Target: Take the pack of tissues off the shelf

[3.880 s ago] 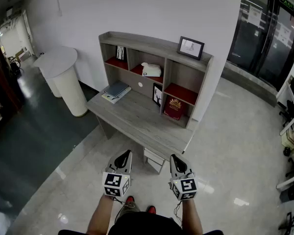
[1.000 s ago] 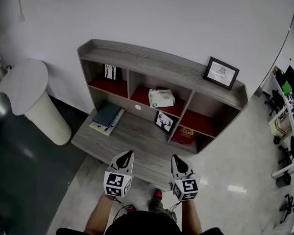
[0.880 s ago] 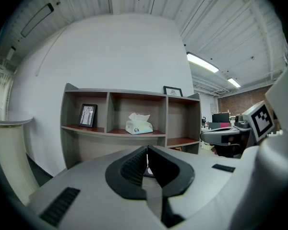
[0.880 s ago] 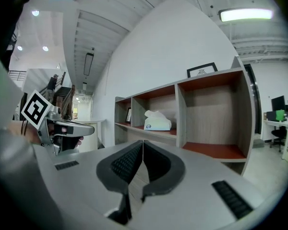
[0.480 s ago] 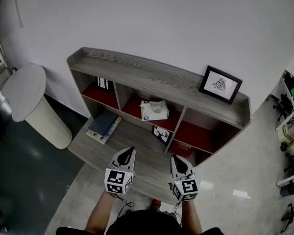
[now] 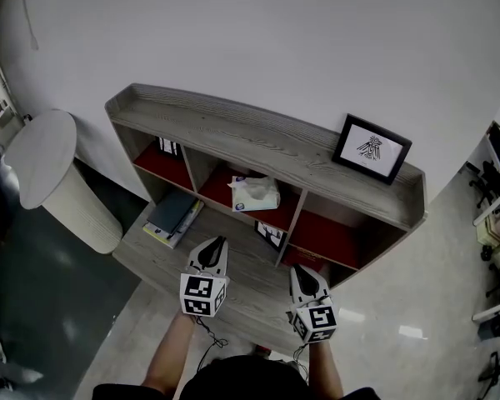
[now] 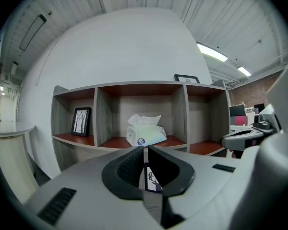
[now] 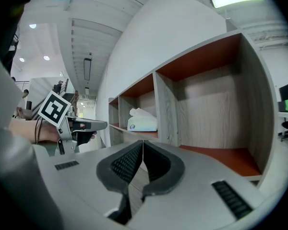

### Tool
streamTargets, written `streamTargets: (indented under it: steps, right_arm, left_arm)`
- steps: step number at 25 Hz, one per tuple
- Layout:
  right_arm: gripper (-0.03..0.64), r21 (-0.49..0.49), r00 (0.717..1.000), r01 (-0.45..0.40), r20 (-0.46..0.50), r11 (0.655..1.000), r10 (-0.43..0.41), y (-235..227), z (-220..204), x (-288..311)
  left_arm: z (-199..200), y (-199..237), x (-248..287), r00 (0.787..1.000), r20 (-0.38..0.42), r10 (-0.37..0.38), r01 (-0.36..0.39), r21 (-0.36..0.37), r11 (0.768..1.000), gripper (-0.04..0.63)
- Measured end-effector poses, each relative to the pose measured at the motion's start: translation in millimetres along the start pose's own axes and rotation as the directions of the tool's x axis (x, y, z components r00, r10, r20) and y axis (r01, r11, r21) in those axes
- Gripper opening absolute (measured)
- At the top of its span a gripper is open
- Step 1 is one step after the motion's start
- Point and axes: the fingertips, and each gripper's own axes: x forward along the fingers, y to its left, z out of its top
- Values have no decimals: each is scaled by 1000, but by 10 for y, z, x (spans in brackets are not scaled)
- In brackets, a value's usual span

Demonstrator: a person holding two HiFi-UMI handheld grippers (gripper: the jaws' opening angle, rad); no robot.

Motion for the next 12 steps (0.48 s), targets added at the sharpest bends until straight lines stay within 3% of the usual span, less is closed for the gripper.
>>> streamTargets:
  steps: [3,5,12]
  right_arm:
    - [29,1,1000,3,0,1000,-3,-64,7,-10]
    - [29,2,1000,12,-4,1000,-12,-115,-3,-41]
    - [29,9,998,66,-15,998,-66,-361,-48,-183]
  left_arm:
    - [61,-16,134,1000,8,-8,8,-8,1000,24]
    - [126,-38,225,999,21,-32,33,-23,999,118]
    - [291,-10,516,997,54,-61,63,-35,997,222]
